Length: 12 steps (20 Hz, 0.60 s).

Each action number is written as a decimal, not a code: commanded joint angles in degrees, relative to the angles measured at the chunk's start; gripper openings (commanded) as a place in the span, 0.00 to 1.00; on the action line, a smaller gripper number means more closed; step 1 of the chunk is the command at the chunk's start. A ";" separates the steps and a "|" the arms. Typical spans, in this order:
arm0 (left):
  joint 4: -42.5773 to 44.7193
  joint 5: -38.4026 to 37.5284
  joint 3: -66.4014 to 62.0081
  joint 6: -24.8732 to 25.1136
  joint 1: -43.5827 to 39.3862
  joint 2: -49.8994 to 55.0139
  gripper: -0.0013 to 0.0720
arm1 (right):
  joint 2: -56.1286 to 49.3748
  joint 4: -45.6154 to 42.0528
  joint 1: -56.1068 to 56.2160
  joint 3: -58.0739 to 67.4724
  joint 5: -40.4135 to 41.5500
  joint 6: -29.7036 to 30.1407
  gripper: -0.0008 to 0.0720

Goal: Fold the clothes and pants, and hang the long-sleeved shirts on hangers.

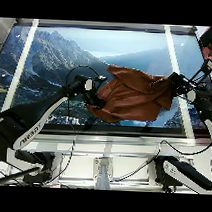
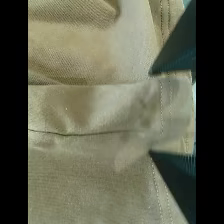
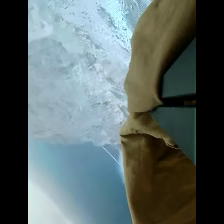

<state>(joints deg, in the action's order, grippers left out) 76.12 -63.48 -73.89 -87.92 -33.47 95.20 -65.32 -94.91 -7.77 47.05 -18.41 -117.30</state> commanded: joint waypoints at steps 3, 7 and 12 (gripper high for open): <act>2.01 1.01 0.02 0.26 0.39 0.74 0.57 | -0.04 0.00 -0.04 0.04 -1.79 0.48 0.03; 2.05 1.14 0.02 0.28 1.75 0.13 0.27 | -0.04 0.00 -0.04 0.04 -2.03 0.50 0.03; 2.08 1.75 0.02 0.33 3.76 -3.37 0.03 | -0.02 -0.02 -0.04 1.55 -7.93 15.08 0.03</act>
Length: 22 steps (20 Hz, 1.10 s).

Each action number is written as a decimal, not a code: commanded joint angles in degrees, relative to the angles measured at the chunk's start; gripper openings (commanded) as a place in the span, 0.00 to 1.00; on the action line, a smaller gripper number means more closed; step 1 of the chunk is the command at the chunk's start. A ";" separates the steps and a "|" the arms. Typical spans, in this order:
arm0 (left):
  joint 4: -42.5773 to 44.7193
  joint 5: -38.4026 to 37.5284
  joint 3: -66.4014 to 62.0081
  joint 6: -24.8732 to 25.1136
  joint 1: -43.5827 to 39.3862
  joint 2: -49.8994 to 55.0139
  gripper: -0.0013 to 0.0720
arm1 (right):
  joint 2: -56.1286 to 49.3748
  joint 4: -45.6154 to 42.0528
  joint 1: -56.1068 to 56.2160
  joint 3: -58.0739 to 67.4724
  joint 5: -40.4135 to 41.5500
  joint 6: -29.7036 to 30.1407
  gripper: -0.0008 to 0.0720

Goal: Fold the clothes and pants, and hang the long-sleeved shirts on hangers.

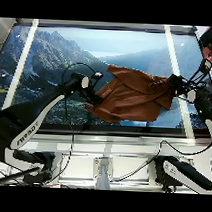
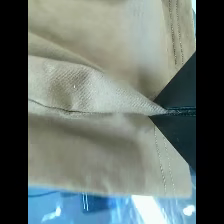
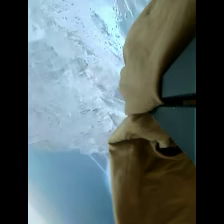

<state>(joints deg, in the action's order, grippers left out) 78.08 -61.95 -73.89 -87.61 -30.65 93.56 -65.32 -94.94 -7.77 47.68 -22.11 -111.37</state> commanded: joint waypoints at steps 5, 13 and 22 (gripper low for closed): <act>7.32 -5.92 0.02 0.07 1.29 -7.63 0.03 | -0.02 -0.04 -0.02 6.10 -17.49 23.26 0.35; 8.81 -11.15 0.04 0.02 1.01 -8.83 0.03 | -0.63 7.87 10.80 17.07 -26.56 35.67 0.61; 6.75 -11.17 0.09 0.02 1.09 -5.55 0.03 | -20.37 4.55 32.20 21.27 -21.97 35.36 0.60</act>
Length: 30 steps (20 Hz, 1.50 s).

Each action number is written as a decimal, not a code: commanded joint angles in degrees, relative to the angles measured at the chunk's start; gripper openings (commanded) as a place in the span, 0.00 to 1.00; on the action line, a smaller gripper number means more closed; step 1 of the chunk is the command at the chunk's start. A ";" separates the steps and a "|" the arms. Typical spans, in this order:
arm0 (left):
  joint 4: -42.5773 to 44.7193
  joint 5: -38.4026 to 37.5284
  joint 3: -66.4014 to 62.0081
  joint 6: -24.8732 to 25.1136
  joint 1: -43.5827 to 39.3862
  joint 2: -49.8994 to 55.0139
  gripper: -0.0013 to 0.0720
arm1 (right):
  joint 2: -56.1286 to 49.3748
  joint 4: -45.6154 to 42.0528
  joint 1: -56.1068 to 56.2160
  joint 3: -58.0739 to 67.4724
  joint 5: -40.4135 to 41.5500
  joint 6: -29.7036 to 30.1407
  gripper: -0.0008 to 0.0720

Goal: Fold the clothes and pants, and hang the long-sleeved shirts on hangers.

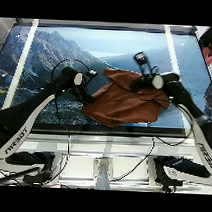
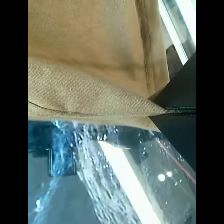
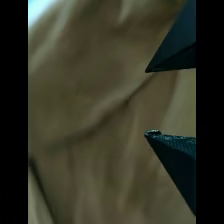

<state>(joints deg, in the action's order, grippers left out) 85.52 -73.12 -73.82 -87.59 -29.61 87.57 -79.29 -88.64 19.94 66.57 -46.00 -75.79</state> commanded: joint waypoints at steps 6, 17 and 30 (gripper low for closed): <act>0.13 0.46 0.02 0.24 0.42 1.03 0.03 | -19.12 0.31 4.50 15.17 -2.93 2.80 0.70; 0.13 0.46 0.04 0.24 0.42 1.99 0.03 | -23.06 -2.27 3.98 15.41 -0.90 6.47 0.70; 0.13 0.48 0.04 0.20 0.42 1.99 0.03 | -26.10 -9.14 -2.29 15.43 9.90 -4.70 0.03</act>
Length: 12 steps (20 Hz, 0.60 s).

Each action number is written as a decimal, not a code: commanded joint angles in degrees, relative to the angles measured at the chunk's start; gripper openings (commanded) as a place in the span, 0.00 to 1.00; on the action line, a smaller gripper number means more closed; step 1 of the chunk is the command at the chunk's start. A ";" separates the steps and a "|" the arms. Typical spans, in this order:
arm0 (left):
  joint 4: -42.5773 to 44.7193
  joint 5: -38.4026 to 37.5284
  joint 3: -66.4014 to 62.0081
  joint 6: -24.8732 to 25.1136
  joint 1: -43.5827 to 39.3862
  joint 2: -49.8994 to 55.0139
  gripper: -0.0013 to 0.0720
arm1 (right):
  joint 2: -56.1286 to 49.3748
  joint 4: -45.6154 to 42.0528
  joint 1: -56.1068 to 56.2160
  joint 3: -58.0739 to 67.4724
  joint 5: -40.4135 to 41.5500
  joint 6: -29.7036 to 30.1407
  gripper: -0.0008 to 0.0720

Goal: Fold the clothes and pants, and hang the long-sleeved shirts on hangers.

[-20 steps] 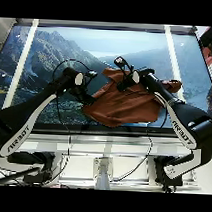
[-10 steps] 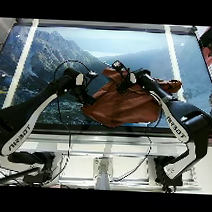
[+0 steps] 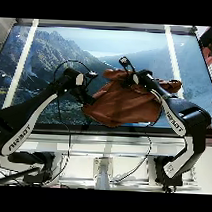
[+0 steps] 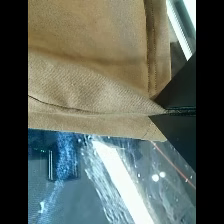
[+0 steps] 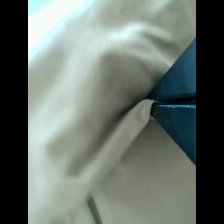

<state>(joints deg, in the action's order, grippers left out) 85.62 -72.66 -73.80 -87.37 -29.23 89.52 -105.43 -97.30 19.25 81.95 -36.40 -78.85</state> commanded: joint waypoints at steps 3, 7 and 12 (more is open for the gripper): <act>0.04 0.96 0.02 0.00 0.04 0.02 0.03 | 1.20 -0.48 -1.81 2.36 -1.97 -1.49 0.03; 2.95 2.01 -0.04 -0.02 0.07 -1.22 0.03 | 6.03 -1.51 -3.15 9.99 -6.10 -1.38 0.03; 15.41 3.69 -0.07 -3.19 1.16 -11.26 0.03 | 15.37 -1.51 -10.62 21.03 -13.53 -1.49 0.03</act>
<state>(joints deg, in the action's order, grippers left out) 93.54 -70.43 -73.80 -88.36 -28.80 83.44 -95.02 -98.72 12.38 97.32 -44.82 -80.20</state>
